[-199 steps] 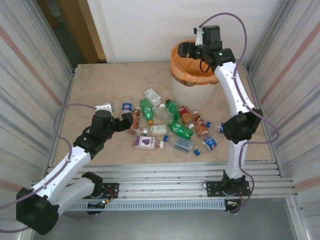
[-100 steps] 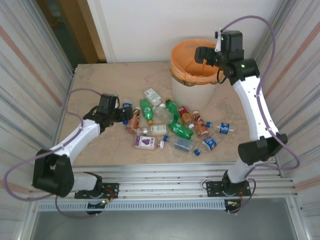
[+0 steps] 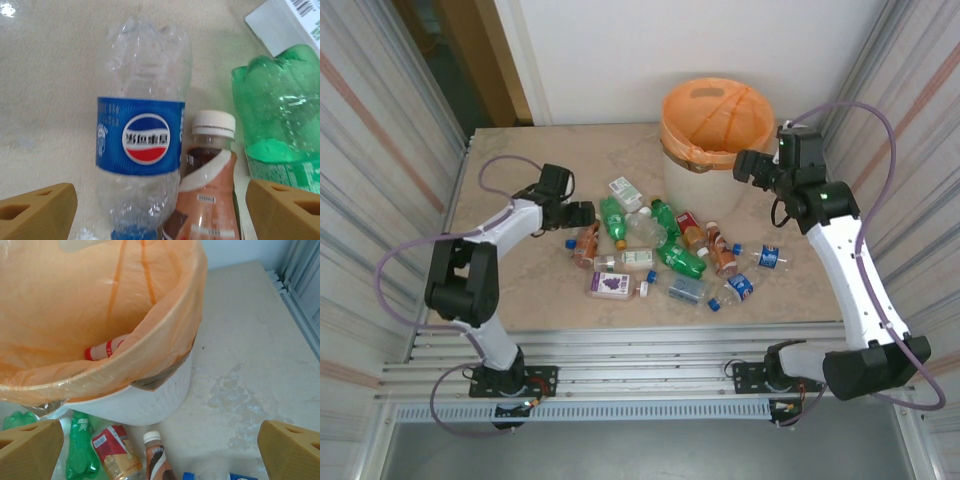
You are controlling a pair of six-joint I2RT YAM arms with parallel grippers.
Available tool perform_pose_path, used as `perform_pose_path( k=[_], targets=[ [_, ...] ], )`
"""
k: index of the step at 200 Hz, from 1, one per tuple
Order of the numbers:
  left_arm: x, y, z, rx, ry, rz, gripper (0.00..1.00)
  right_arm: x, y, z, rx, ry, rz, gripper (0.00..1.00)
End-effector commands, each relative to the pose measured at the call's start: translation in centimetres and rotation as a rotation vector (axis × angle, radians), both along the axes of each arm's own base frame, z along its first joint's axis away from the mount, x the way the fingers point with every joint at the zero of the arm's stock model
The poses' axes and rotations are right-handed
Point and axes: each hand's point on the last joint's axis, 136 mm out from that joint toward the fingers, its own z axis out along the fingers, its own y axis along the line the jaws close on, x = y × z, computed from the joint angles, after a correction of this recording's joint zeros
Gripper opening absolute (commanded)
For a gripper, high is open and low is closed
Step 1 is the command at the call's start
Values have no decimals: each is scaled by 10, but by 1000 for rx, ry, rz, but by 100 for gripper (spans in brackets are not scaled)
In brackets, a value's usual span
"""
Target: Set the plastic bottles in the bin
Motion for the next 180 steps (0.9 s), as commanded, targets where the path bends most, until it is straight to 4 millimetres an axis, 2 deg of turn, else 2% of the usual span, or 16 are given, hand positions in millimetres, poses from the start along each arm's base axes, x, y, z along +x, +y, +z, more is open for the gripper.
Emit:
perform_pose_path(
  k=[1, 62, 88, 151, 180],
  targets=[
    [9, 8, -7, 59, 39, -1, 87, -7, -3, -4, 16, -4, -36, 98],
    [23, 18, -32, 118, 116, 34, 80, -12, 1, -13, 31, -2, -36, 98],
    [25, 26, -38, 116, 130, 67, 75, -11, 5, -19, 24, 9, -31, 98],
    [24, 31, -53, 106, 168, 87, 69, -3, 14, -27, 30, 25, -11, 98],
    [24, 29, -60, 101, 185, 82, 61, -1, 19, -28, 36, 28, 1, 98]
  ],
)
